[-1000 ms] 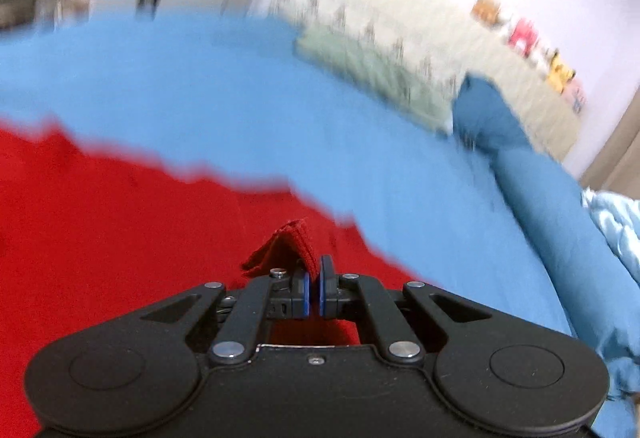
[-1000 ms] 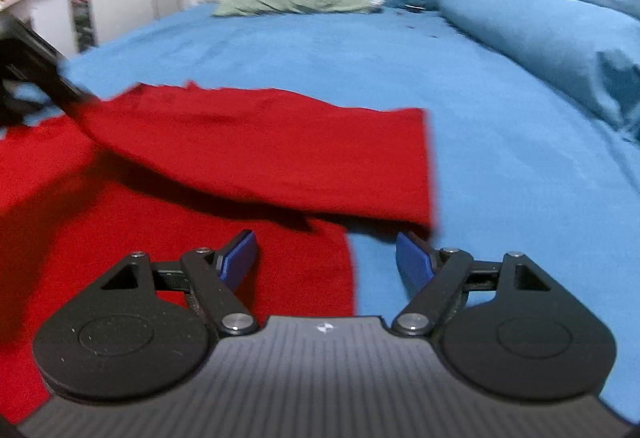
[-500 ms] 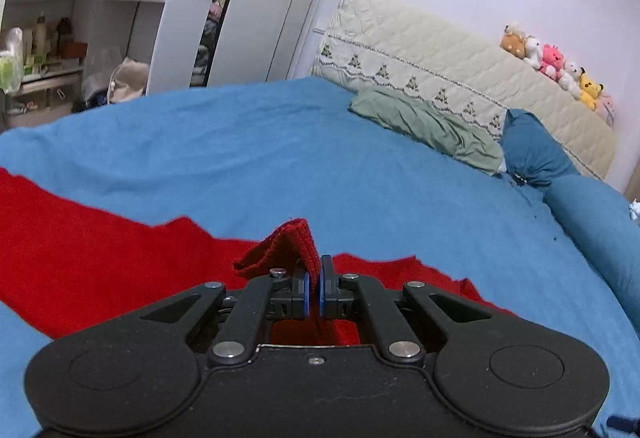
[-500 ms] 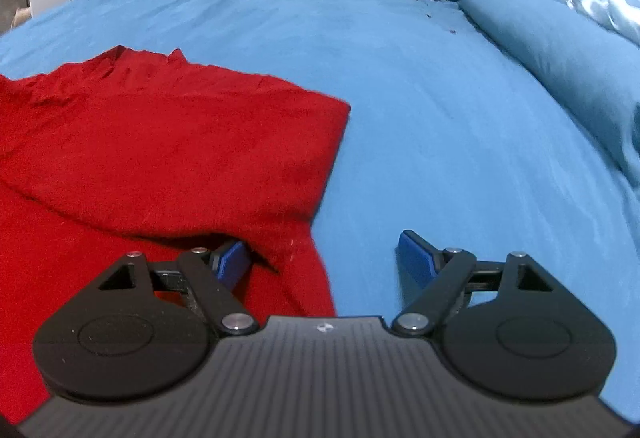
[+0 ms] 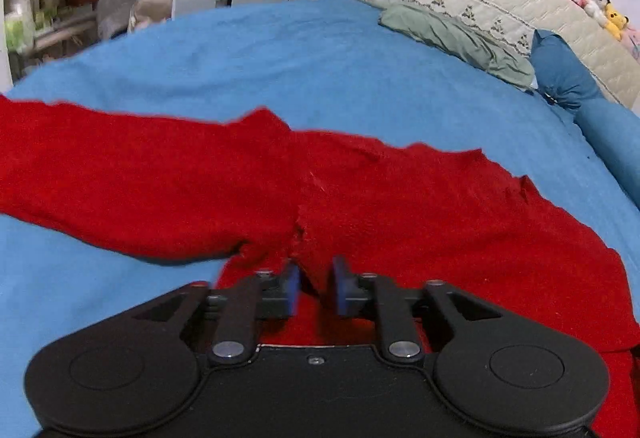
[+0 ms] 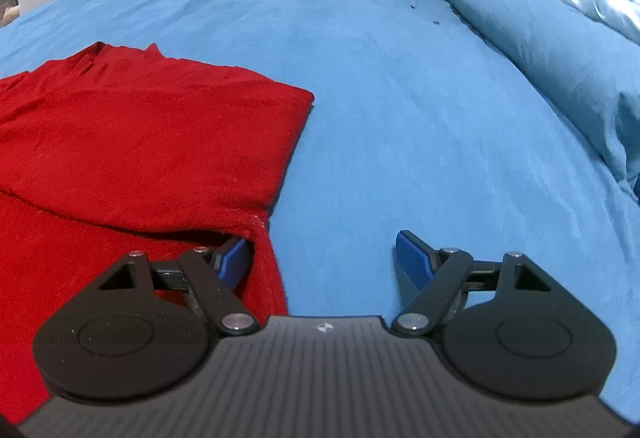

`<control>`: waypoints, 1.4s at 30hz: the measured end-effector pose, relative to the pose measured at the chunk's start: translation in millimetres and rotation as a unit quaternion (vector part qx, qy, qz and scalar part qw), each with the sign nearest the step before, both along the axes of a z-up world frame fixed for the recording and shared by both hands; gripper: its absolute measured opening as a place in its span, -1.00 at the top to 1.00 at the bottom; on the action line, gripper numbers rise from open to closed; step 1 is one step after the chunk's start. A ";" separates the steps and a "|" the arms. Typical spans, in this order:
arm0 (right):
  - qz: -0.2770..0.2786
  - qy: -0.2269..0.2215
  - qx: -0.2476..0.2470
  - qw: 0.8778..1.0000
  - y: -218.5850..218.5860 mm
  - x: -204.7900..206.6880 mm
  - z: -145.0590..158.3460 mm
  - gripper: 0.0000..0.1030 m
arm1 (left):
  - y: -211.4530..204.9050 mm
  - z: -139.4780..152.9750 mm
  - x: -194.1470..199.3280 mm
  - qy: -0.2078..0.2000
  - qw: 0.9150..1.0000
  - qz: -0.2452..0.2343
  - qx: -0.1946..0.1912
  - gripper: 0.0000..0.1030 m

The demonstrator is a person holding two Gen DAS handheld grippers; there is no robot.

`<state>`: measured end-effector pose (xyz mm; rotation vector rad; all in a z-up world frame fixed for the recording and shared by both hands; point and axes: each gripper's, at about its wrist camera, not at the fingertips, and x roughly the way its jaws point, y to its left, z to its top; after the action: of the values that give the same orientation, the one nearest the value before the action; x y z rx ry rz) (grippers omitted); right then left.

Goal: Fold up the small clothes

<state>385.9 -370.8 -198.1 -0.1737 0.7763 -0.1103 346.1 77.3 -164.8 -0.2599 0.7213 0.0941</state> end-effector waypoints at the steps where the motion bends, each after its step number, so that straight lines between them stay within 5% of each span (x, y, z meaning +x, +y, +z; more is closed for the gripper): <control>1: 0.004 -0.004 0.001 1.000 0.9 -1.6 2.9 -0.82 | -0.8 7.5 -4.2 -0.012 1.000 0.004 0.010 -0.07; 2: 0.008 -0.010 0.005 1.000 2.5 -4.5 6.1 -0.82 | -1.8 12.0 -7.9 -0.024 1.000 0.004 0.018 -0.28; 7: 0.031 -0.035 0.018 0.999 12.6 -8.3 18.1 -0.82 | -2.7 22.0 24.3 -0.030 0.998 -0.022 0.048 -0.27; 9: 0.033 -0.039 0.019 0.998 15.7 -7.2 19.9 -0.82 | -7.4 13.8 45.6 -0.011 0.997 -0.044 0.059 -0.13; 11: 0.029 -0.049 0.019 0.998 17.1 -8.3 21.3 -0.82 | -13.4 0.8 61.5 0.015 0.996 -0.062 0.068 0.29; 15: 0.029 -0.049 0.029 0.998 15.5 -6.0 22.2 -0.82 | -25.9 -13.9 66.7 0.018 0.991 -0.075 0.112 0.45; 16: 0.032 -0.048 0.027 0.998 16.4 -7.0 21.1 -0.82 | -28.1 -12.8 65.7 0.012 0.990 -0.072 0.120 0.82; 22: 0.055 -0.056 0.032 0.996 26.1 -5.6 18.5 -0.82 | -37.6 0.0 62.2 -0.048 0.984 -0.047 0.167 0.84; 25: 0.082 -0.057 0.040 0.994 39.4 -3.8 13.2 -0.82 | -36.7 -1.3 66.4 -0.043 0.983 -0.029 0.178 0.60; 28: 0.116 -0.060 0.045 0.990 54.5 -5.0 8.0 -0.82 | -44.3 4.8 45.5 -0.065 0.980 -0.034 0.185 -0.13; 29: 0.125 -0.061 0.046 0.989 58.5 -5.4 6.4 -0.82 | -45.6 8.1 36.2 -0.076 0.980 -0.041 0.178 -0.23; 31: 0.138 -0.057 0.051 0.988 64.1 -4.8 2.0 -0.82 | -48.6 9.7 23.9 -0.079 0.982 -0.069 0.155 -0.23; 36: 0.110 -0.016 0.084 0.990 54.7 5.3 -17.8 -0.89 | -52.8 -21.1 31.0 0.003 0.989 -0.107 0.101 -0.23; 42: 0.105 -0.001 0.106 0.989 47.9 10.5 -15.9 -0.93 | -56.0 -16.6 31.2 -0.002 0.991 -0.096 0.093 -0.22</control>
<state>396.4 -322.9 -213.9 -0.0518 0.7581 0.1716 377.3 21.3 -181.4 -0.0117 0.7247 -0.0219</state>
